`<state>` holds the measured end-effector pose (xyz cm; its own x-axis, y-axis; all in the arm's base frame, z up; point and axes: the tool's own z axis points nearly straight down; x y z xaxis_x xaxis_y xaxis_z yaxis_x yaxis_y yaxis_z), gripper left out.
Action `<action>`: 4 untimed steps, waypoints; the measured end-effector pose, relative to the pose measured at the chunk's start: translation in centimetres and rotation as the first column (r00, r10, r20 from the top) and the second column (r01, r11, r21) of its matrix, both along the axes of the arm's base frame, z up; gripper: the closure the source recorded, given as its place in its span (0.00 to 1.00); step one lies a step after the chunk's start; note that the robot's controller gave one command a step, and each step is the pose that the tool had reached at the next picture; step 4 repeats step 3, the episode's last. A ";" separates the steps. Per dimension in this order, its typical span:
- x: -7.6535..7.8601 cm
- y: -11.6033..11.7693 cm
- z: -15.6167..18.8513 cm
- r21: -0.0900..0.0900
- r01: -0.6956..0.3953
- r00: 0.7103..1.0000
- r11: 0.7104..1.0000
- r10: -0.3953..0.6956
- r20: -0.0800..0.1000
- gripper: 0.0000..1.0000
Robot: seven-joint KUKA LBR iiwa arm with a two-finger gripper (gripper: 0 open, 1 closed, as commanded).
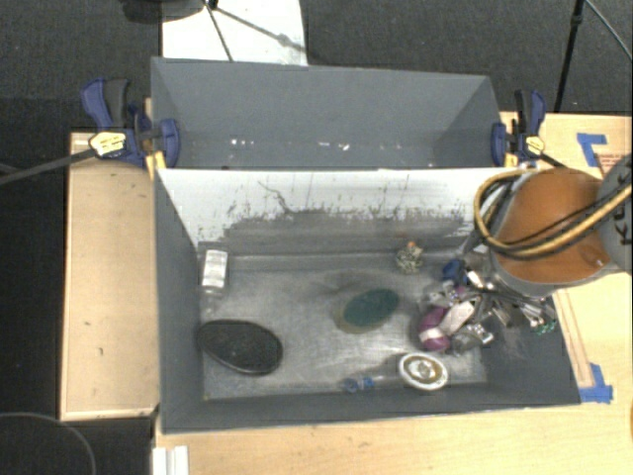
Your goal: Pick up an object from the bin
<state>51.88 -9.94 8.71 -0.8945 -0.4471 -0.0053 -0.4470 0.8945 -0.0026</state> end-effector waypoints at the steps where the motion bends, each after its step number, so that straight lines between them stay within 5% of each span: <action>1: 0.1 0.0 4.3 0.000 0.004 1.000 1.000 -0.004 0.001 1.00; 4: 0.3 0.1 7.4 0.000 0.014 1.000 1.000 -0.014 0.000 1.00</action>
Offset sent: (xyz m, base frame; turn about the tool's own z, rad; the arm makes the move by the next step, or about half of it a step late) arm 0.0000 0.0000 0.0404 0.0000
